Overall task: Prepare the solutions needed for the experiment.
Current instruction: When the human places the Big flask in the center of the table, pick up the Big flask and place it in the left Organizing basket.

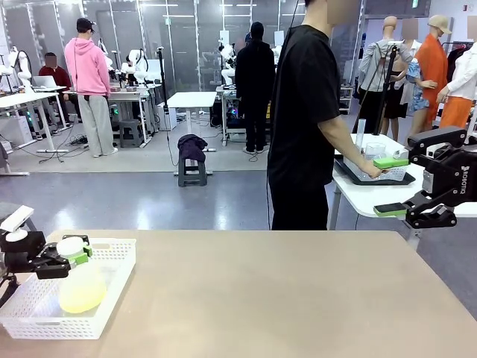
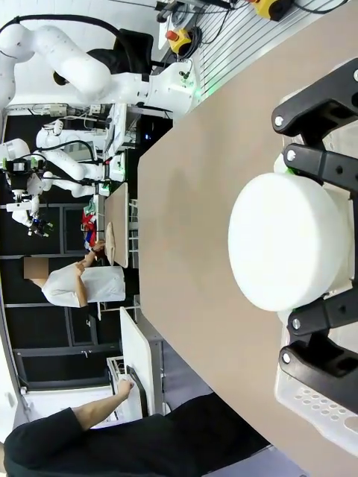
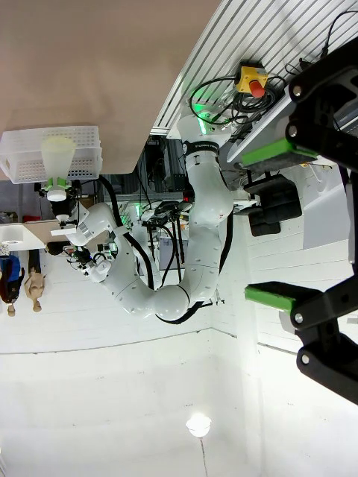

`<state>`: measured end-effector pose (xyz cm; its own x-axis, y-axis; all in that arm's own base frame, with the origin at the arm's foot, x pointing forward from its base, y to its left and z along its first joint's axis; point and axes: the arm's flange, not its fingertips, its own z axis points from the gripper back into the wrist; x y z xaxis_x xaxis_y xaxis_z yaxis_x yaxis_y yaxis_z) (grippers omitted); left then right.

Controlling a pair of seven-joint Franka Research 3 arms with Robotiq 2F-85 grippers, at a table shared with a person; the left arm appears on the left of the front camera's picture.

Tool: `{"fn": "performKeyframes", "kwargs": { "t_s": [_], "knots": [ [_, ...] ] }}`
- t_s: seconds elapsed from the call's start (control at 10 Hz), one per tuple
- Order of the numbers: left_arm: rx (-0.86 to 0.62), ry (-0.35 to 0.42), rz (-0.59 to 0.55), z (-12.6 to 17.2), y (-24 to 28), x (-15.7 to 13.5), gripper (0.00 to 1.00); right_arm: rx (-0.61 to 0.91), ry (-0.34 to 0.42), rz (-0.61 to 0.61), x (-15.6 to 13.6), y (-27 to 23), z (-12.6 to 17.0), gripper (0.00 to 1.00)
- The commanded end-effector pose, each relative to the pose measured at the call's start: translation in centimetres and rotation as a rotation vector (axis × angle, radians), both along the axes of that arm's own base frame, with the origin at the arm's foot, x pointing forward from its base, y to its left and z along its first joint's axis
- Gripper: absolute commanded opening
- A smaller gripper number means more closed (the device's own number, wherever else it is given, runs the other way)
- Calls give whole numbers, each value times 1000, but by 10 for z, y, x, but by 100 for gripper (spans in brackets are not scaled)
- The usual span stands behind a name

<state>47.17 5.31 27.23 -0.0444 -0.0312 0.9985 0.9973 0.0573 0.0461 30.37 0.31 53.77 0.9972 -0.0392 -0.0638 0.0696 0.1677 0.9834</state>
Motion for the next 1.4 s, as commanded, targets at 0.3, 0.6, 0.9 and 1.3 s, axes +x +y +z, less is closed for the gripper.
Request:
{"fn": "performKeyframes", "kwargs": {
  "t_s": [0.3, 0.6, 0.9, 1.3],
  "knots": [
    [25, -26, -6, -4, 3, -8, 65, 15, -15, -4, 0, 1, 0, 76],
    [40, -10, -11, -7, 10, -9, 98, 15, -15, -4, 0, 1, 0, 76],
    [51, -1, 17, -10, 22, -18, 100, 15, -15, -4, 0, 1, 0, 76],
    [26, 23, 7, -7, 19, -10, 100, 15, -15, -4, 0, 1, 0, 76]
  ]
}}
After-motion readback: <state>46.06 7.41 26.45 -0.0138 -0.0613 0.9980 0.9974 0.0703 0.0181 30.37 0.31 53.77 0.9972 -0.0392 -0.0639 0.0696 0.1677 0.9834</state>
